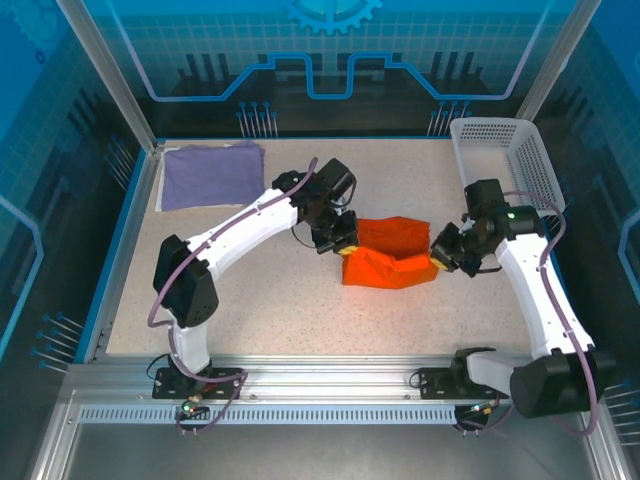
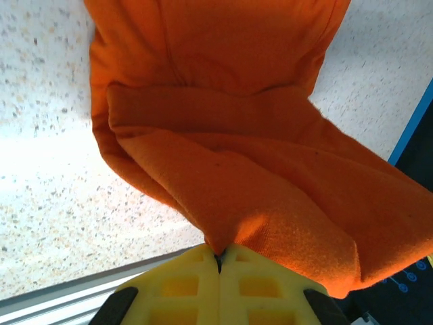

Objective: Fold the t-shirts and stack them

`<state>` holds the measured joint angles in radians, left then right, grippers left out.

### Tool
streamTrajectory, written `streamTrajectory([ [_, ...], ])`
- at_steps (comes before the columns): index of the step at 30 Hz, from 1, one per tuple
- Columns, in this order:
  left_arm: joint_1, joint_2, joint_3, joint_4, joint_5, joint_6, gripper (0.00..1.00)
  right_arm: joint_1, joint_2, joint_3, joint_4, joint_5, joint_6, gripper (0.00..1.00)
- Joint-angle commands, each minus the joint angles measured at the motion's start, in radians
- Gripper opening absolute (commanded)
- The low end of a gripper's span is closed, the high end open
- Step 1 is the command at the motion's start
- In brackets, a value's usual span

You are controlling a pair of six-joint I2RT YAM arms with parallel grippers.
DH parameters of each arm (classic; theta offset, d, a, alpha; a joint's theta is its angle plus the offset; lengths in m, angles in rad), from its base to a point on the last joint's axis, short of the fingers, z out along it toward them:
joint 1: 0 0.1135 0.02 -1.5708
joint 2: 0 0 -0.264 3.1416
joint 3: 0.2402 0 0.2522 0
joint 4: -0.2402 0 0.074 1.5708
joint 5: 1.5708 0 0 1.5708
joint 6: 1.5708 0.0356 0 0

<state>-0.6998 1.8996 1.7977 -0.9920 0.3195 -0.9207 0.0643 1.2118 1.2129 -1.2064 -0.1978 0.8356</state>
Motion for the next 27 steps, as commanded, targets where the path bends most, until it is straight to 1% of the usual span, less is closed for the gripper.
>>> streamTrajectory([
  [1,0.028,0.058,0.088,-0.081,0.009,0.059,0.0,-0.018,0.053,0.053,0.049,0.002,-0.024,0.0],
  [8,0.063,0.166,0.216,-0.121,0.02,0.086,0.0,-0.026,0.183,0.109,0.112,-0.013,-0.041,0.0],
  [19,0.117,0.294,0.3,-0.12,0.03,0.096,0.0,-0.031,0.391,0.175,0.178,-0.003,-0.054,0.0],
  [27,0.155,0.38,0.331,-0.105,0.041,0.097,0.0,-0.043,0.542,0.236,0.192,0.022,-0.049,0.0],
])
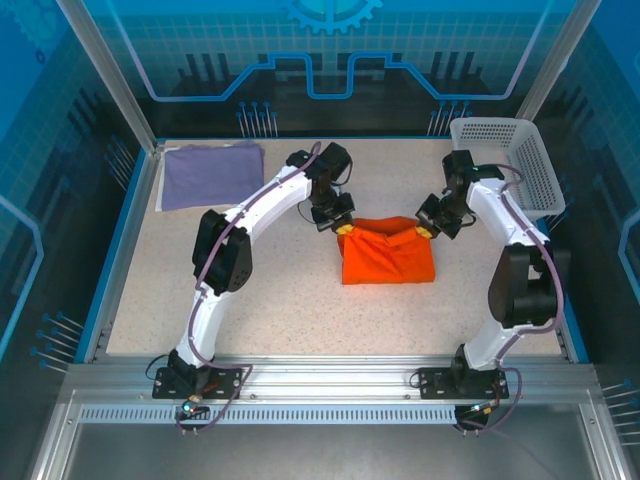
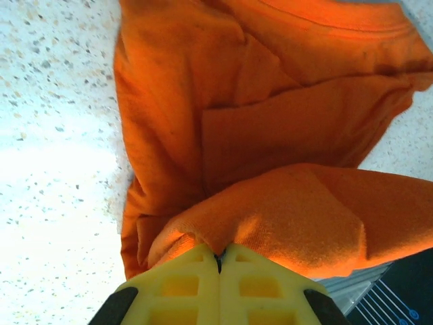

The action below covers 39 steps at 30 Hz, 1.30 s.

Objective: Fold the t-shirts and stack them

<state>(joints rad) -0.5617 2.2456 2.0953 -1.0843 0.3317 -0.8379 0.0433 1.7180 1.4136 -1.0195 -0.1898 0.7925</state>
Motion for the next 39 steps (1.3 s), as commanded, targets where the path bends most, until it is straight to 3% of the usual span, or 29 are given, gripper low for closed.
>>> streamTrajectory([
  [1,0.021,0.046,0.038,-0.011,0.029,0.013,0.0,-0.024,0.054,0.043,0.012,0.009,-0.006,0.0],
  [21,0.079,0.283,0.227,0.06,0.078,-0.054,0.0,-0.058,0.321,0.176,0.023,0.0,0.014,0.0],
  [23,0.085,0.293,0.232,0.091,0.088,-0.068,0.06,-0.064,0.332,0.182,0.035,-0.013,0.019,0.04],
  [26,0.108,0.288,0.292,0.12,0.062,-0.078,0.15,-0.082,0.356,0.231,0.046,-0.079,0.008,0.33],
  [28,0.124,0.267,0.379,0.126,0.013,-0.067,0.3,-0.096,0.359,0.316,0.024,-0.094,-0.019,0.49],
  [32,0.152,0.246,0.583,0.018,-0.098,-0.044,0.62,-0.101,0.37,0.53,-0.08,-0.113,-0.113,0.65],
  [33,0.153,0.219,0.572,0.019,-0.094,-0.027,0.78,-0.099,0.365,0.573,-0.118,-0.111,-0.142,0.67],
  [34,0.152,0.19,0.55,0.004,-0.097,-0.011,0.81,-0.096,0.347,0.587,-0.14,-0.119,-0.168,0.67],
  [36,0.143,0.127,0.471,-0.028,-0.093,0.019,0.8,-0.085,0.287,0.548,-0.157,-0.127,-0.208,0.66],
  [38,0.122,0.056,0.342,-0.026,-0.058,0.036,0.7,-0.065,0.193,0.437,-0.139,-0.151,-0.255,0.54],
  [39,0.103,0.018,0.266,-0.008,-0.016,0.044,0.65,-0.054,0.145,0.364,-0.132,-0.167,-0.275,0.42],
])
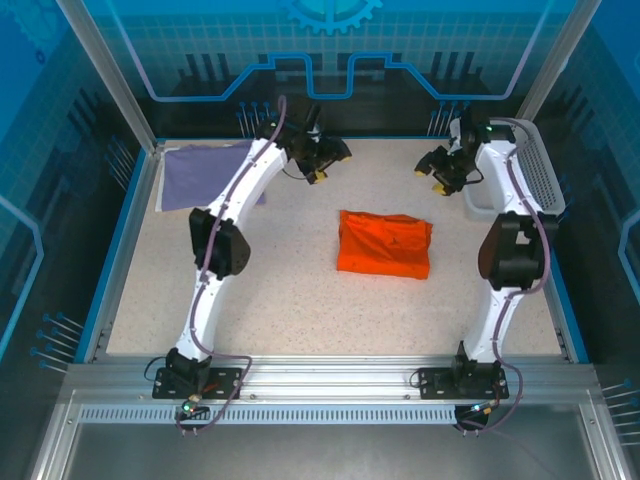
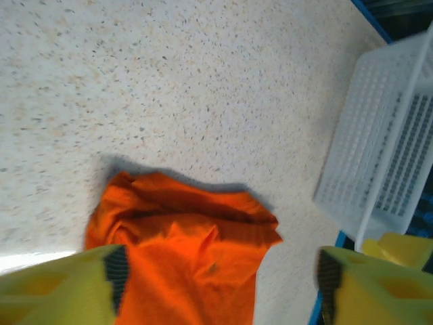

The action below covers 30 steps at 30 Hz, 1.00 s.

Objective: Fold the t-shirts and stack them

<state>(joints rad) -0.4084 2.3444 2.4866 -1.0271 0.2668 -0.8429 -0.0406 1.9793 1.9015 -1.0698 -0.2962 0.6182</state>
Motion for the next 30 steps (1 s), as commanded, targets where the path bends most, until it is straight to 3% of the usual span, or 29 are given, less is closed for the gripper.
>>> streamTrajectory([
  [1,-0.069,-0.106,-0.181,-0.053,0.078,0.055,0.6,0.041,-0.155,-0.194,-0.076,-0.077,-0.122,0.28],
  [4,-0.146,-0.147,-0.296,-0.058,0.144,0.072,0.43,0.088,-0.228,-0.354,-0.093,-0.089,-0.186,0.01],
  [5,-0.165,-0.151,-0.317,-0.059,0.152,0.072,0.39,0.106,-0.244,-0.402,-0.09,-0.088,-0.2,0.0],
  [7,-0.207,-0.158,-0.384,-0.011,0.178,0.053,0.31,0.138,-0.269,-0.496,-0.067,-0.092,-0.203,0.0],
  [10,-0.241,-0.127,-0.456,0.06,0.199,0.009,0.3,0.168,-0.258,-0.579,-0.016,-0.102,-0.182,0.0],
  [16,-0.259,-0.006,-0.43,0.036,0.189,0.018,0.3,0.189,-0.15,-0.632,0.041,-0.052,-0.157,0.0],
  [30,-0.222,0.031,-0.619,0.064,0.042,0.085,0.29,0.106,-0.011,-0.628,0.077,0.064,-0.19,0.0],
])
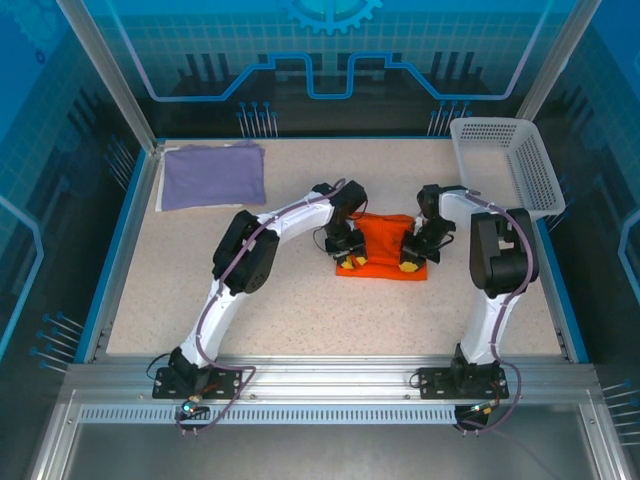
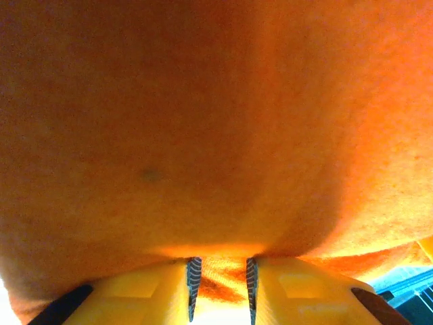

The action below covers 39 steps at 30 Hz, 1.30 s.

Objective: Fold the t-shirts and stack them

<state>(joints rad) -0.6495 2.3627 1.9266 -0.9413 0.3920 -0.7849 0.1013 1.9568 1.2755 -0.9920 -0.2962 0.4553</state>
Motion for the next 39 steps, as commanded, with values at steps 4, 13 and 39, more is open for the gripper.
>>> streamTrajectory([
  [4,0.02,-0.01,-0.134,0.011,-0.093,0.025,0.29,-0.086,-0.037,-0.06,0.002,0.063,-0.053,0.0],
  [13,0.01,-0.082,-0.249,0.062,-0.092,0.007,0.28,-0.15,-0.103,-0.121,-0.023,0.104,-0.054,0.0],
  [39,0.128,0.149,0.377,-0.009,-0.002,0.103,0.38,0.027,0.185,0.493,-0.119,0.037,0.025,0.0],
])
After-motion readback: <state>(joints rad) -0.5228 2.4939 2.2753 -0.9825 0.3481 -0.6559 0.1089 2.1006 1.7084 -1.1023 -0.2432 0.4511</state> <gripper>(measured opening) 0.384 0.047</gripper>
